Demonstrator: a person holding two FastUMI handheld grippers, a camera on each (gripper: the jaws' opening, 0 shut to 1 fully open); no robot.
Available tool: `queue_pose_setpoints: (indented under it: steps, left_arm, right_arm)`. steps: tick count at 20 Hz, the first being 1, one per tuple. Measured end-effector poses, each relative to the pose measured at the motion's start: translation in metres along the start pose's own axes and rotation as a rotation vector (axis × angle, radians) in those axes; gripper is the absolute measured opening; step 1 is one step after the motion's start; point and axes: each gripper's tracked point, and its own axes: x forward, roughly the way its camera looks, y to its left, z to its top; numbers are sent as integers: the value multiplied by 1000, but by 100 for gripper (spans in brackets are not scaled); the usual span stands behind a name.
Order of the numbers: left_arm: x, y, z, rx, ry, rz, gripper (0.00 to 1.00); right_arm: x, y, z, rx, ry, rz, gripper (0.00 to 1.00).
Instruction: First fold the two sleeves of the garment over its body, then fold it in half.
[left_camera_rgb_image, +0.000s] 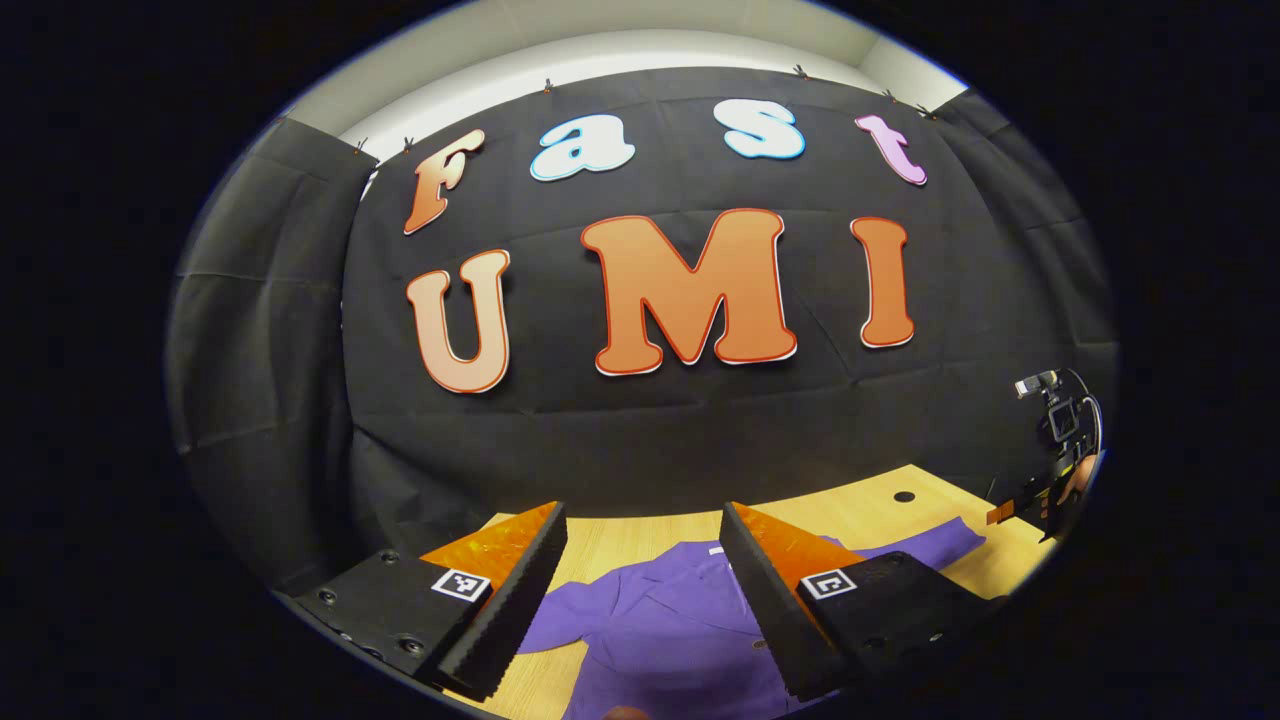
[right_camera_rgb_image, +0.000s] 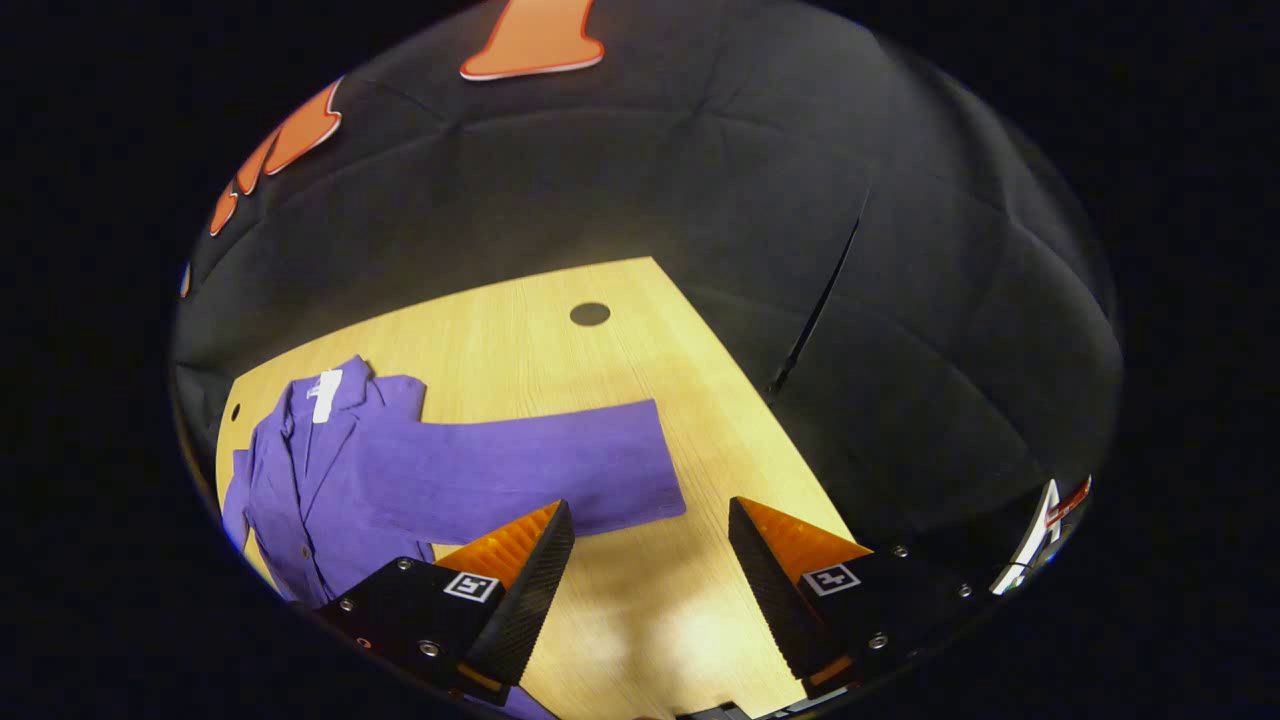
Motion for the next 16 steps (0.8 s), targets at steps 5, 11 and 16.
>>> queue_pose_setpoints:
  steps: [5, 11, 16]
  left_arm:
    - [5, -3, -10, 11, 45, 19, 96]
    - [10, -13, -18, 35, 83, 15, 97]
    - [13, -18, -24, 41, 116, 16, 100]
  right_arm:
    - [46, -9, -10, 14, 134, 23, 95]
    - [88, -7, -15, 95, 275, 45, 87]
    - [103, -11, -23, 106, 343, 21, 60]
